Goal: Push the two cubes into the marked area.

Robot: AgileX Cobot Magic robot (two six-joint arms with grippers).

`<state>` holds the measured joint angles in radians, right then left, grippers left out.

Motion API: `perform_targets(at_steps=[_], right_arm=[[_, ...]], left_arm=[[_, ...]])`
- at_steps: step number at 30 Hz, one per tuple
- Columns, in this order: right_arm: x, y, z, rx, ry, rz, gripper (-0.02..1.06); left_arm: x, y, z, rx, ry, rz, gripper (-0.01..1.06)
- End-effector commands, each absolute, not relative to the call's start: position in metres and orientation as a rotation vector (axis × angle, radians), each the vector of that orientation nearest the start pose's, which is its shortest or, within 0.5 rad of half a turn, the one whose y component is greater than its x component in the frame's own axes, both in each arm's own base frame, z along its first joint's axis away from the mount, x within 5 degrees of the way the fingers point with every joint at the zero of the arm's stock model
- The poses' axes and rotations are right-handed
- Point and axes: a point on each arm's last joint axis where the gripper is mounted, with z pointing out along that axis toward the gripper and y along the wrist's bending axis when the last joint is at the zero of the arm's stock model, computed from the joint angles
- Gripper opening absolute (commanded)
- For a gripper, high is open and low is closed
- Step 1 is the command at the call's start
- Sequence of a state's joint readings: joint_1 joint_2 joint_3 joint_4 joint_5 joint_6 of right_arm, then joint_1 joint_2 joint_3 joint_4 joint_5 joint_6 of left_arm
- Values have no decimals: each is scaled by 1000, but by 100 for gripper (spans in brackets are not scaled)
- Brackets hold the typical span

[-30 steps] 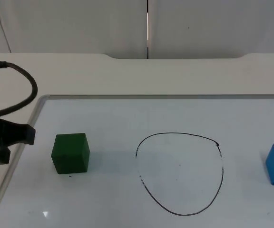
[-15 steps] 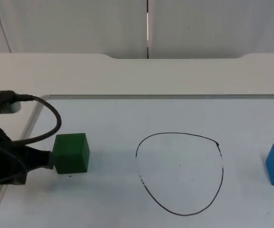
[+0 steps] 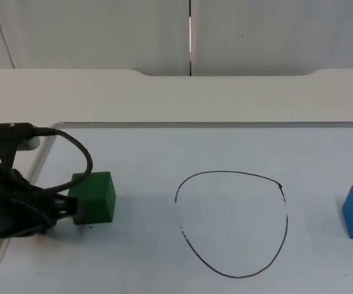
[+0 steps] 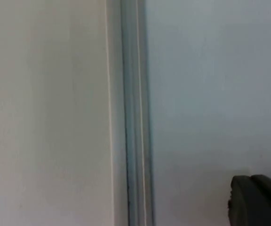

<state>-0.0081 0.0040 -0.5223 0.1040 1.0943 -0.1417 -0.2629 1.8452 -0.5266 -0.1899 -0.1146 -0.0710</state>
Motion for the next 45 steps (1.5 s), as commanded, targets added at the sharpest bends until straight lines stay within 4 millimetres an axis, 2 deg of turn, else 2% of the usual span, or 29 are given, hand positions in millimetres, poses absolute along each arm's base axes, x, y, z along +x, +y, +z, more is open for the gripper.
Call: perform_targets(at_steps=[1, 17, 21, 24, 35, 45], right_arm=[[-8, 9, 281, -136, 2040, 31, 105], [-8, 9, 281, -136, 2040, 31, 105], [-8, 9, 281, -136, 2040, 31, 105], [-8, 9, 281, -136, 2040, 31, 105], [-8, 9, 281, -136, 2040, 31, 105], [-8, 9, 281, -136, 2040, 31, 105]], left_arm=[[244, -65, 63, -26, 2754, -124, 0], [250, -66, 62, -62, 2695, -127, 0], [253, -66, 64, -28, 2652, -128, 0], [256, -68, 66, 79, 2612, -129, 0], [261, -71, 69, 100, 2535, -168, 0], [258, -88, 71, 118, 2511, -235, 0]])
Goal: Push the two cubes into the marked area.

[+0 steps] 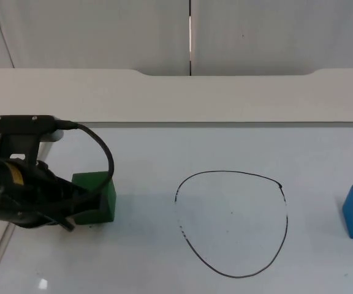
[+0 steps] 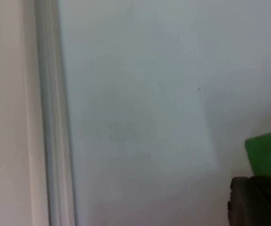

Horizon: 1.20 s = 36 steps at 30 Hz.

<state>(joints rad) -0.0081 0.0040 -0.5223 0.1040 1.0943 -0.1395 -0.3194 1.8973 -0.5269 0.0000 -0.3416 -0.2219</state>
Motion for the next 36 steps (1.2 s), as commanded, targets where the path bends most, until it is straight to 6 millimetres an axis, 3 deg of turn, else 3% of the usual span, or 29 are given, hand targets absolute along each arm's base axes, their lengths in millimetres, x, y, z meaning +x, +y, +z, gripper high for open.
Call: perform_targets(at_steps=[1, 36], right_arm=[[-8, 9, 281, -136, 2040, 31, 105], [-8, 9, 281, -136, 2040, 31, 105]], left_arm=[[258, -89, 71, 125, 2511, -238, 0], [250, -129, 78, 210, 2402, -364, 0]])
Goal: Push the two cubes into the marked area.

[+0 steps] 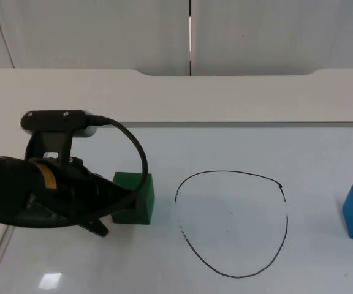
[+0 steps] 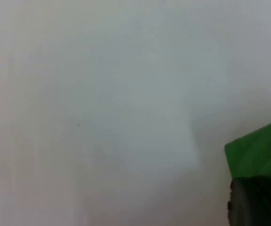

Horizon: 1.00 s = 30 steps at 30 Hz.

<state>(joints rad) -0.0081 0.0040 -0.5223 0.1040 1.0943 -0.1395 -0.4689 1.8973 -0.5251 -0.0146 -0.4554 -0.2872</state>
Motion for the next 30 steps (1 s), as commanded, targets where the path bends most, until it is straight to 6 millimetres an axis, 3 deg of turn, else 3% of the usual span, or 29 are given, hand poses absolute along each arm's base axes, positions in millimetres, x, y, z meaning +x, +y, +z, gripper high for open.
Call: perform_targets(at_steps=[1, 30], right_arm=[[-8, 9, 281, -136, 2040, 31, 105], [-8, 9, 281, -136, 2040, 31, 105]], left_arm=[[249, -131, 78, 216, 2402, -367, 0], [244, -134, 75, 268, 2446, -385, 0]])
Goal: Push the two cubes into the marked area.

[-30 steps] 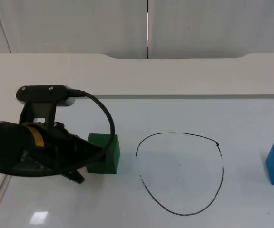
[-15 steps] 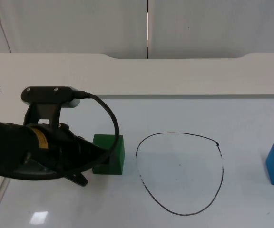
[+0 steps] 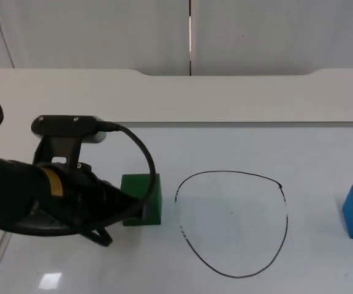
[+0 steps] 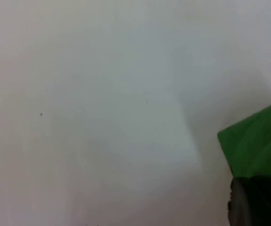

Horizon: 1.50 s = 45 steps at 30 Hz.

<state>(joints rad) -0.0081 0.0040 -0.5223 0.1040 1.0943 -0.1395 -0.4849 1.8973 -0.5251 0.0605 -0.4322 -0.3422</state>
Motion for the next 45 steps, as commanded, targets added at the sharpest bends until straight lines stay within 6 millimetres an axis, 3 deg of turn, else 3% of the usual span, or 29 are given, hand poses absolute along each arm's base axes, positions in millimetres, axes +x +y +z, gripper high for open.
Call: perform_targets(at_steps=[1, 16, 45], right_arm=[[-8, 9, 281, -136, 2040, 31, 105], [-8, 9, 281, -136, 2040, 31, 105], [-8, 9, 281, -136, 2040, 31, 105]], left_arm=[[244, -134, 75, 279, 2447, -393, 0], [255, -143, 83, 323, 2402, -423, 0], [253, -156, 88, 525, 2302, -497, 0]])
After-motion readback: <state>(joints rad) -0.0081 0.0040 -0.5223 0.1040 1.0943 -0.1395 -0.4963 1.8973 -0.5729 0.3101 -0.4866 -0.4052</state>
